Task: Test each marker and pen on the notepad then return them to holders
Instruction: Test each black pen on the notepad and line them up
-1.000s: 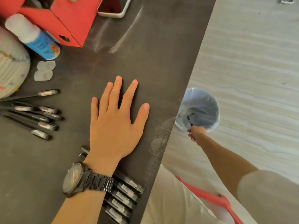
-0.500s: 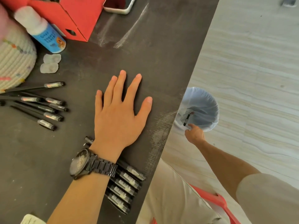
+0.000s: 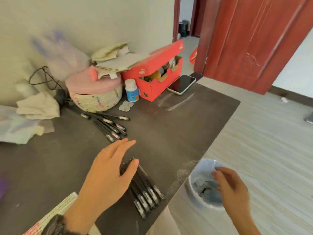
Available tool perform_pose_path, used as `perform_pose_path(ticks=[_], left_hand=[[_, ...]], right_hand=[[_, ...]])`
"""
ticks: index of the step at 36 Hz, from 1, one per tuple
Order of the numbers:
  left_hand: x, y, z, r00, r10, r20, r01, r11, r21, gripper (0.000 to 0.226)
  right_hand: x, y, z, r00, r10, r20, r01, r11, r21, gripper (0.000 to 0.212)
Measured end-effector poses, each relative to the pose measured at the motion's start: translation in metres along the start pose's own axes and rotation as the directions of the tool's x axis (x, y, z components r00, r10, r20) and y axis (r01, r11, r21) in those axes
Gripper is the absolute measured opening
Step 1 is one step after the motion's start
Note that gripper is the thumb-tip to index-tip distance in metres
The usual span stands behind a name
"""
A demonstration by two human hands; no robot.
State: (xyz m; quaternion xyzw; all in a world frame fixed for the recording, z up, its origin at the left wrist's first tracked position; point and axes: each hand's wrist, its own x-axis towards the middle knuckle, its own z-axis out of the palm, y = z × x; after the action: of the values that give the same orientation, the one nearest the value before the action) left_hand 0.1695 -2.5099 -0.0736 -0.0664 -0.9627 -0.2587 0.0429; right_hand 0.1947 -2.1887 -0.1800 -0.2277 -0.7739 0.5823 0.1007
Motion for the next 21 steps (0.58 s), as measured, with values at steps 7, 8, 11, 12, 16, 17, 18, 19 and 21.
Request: perform_pose_path(ticks=[7,8,11,12,16,17,18,19,21], left_hand=[[-0.113,-0.062,-0.025,0.922,-0.271,-0.277,0.284,0.959,0.004,0.055],[-0.128,-0.069,-0.025,0.903,-0.310,-0.297,0.326,0.945,0.005,0.059],[-0.165,-0.083,-0.021,0.860,-0.383,-0.338,0.412,0.911,0.015,0.057],[-0.176,-0.088,-0.019,0.845,-0.406,-0.347,0.438,0.899,0.017,0.055],[-0.200,-0.103,-0.014,0.806,-0.510,-0.300,0.546,0.837,0.045,0.048],[-0.203,-0.106,-0.013,0.802,-0.520,-0.294,0.559,0.827,0.065,0.047],[-0.205,-0.108,-0.011,0.801,-0.521,-0.296,0.564,0.821,0.083,0.047],[-0.206,-0.109,-0.010,0.800,-0.522,-0.297,0.568,0.818,0.089,0.049],[-0.205,-0.108,-0.009,0.797,-0.527,-0.296,0.571,0.816,0.084,0.055]], right_hand=[[-0.024,-0.095,0.047,0.932,-0.309,0.188,0.300,0.951,0.071,0.018],[-0.025,-0.104,0.059,0.909,-0.340,0.239,0.333,0.940,0.070,0.018],[-0.029,-0.130,0.100,0.803,-0.408,0.435,0.457,0.890,-0.009,0.014],[-0.031,-0.138,0.114,0.754,-0.430,0.498,0.506,0.862,-0.022,0.013],[-0.033,-0.166,0.175,0.584,-0.465,0.666,0.702,0.701,-0.126,0.014],[-0.033,-0.171,0.191,0.549,-0.466,0.694,0.752,0.639,-0.165,0.012],[-0.031,-0.176,0.205,0.519,-0.462,0.719,0.794,0.572,-0.206,0.012],[-0.029,-0.181,0.218,0.494,-0.453,0.742,0.829,0.502,-0.246,0.015],[-0.026,-0.191,0.242,0.464,-0.419,0.780,0.873,0.364,-0.324,0.027]])
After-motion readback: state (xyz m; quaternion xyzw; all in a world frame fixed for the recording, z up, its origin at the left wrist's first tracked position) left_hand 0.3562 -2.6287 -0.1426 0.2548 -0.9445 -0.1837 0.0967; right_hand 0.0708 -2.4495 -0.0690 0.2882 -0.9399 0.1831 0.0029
